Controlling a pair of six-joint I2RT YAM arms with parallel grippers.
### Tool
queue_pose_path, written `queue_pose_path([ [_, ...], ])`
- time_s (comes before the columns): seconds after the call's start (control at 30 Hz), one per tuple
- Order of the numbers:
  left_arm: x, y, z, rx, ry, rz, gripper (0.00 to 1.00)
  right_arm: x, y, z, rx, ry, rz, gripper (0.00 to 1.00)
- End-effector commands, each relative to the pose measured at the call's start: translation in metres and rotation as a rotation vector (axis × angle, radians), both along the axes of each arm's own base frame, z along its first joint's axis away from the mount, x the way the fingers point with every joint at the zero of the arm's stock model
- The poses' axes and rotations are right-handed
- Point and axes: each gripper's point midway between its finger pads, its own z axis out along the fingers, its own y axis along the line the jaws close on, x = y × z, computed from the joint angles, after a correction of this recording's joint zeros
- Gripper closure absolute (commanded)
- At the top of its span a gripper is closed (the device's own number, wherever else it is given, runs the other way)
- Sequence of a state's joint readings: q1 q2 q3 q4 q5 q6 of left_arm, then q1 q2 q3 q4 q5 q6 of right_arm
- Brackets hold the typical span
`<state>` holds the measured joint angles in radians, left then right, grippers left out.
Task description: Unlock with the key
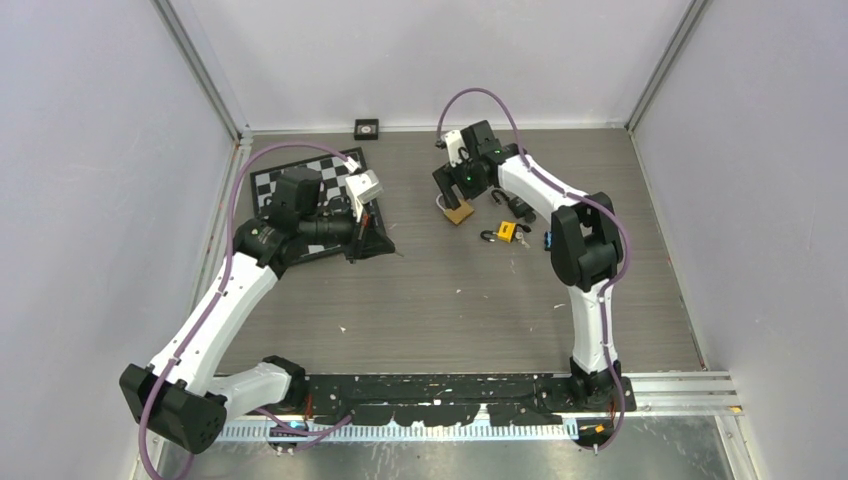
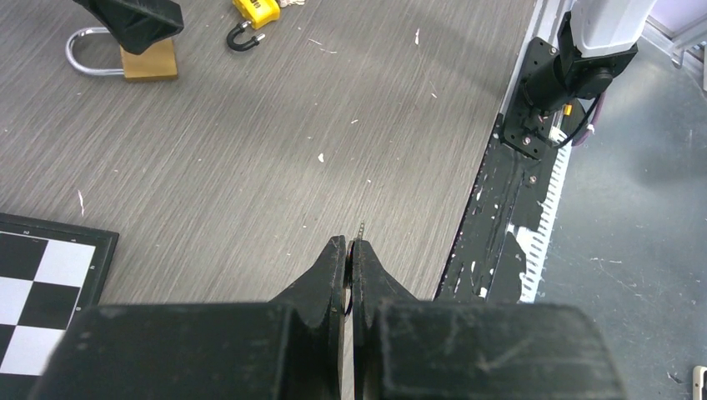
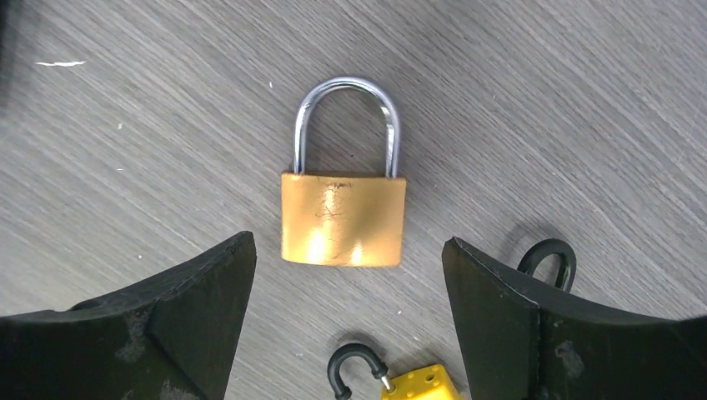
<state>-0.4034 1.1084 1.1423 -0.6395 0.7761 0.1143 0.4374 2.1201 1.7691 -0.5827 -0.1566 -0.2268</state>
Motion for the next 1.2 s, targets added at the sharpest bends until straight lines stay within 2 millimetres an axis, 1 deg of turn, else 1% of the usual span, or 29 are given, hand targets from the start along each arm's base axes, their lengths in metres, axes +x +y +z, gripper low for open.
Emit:
queue_pose_path([
  [0.0,0.005,0.0,0.01,-0.016,-0.065,0.0,1.0,0.013,0.004,-0.003,-0.024,-0.029,0.011,0.13],
  [0.07,0.005,-0.001,0.01,-0.018,-0.064,-0.001,1.0,0.013,0.008,-0.008,-0.015,-0.016,0.026,0.13],
  [0.2,0.006,-0.001,0.009,-0.017,-0.06,0.0,1.0,0.014,0.014,-0.024,-0.003,0.029,0.04,0.13],
  [0.37,0.005,0.0,0.008,-0.015,-0.061,0.002,1.0,0.014,0.013,-0.042,-0.02,0.059,0.033,0.14],
  [0.47,0.005,0.0,0.008,-0.013,-0.063,0.002,1.0,0.011,0.012,-0.046,-0.028,0.067,0.036,0.16],
  [0.63,0.004,0.0,0.007,-0.015,-0.064,0.001,1.0,0.005,0.01,-0.053,-0.032,0.088,0.037,0.18],
  [0.7,0.004,0.0,0.007,-0.014,-0.064,0.001,1.0,0.003,0.009,-0.054,-0.03,0.098,0.031,0.2],
  [0.8,0.004,0.0,0.006,-0.013,-0.06,0.0,1.0,-0.004,0.009,-0.055,-0.027,0.112,0.019,0.26],
  [0.87,0.004,0.0,0.007,-0.014,-0.064,0.0,1.0,-0.009,0.007,-0.053,-0.032,0.109,0.001,0.34],
  [0.93,0.005,0.0,0.007,-0.013,-0.065,0.001,1.0,-0.018,0.007,-0.052,-0.03,0.113,-0.016,0.42],
  [1.03,0.007,0.0,0.005,-0.006,-0.067,0.006,1.0,-0.035,0.008,-0.05,-0.04,0.11,-0.055,0.53],
  [1.17,0.013,0.002,0.002,0.012,-0.075,0.019,1.0,-0.066,0.02,-0.039,-0.038,0.096,-0.112,0.7],
])
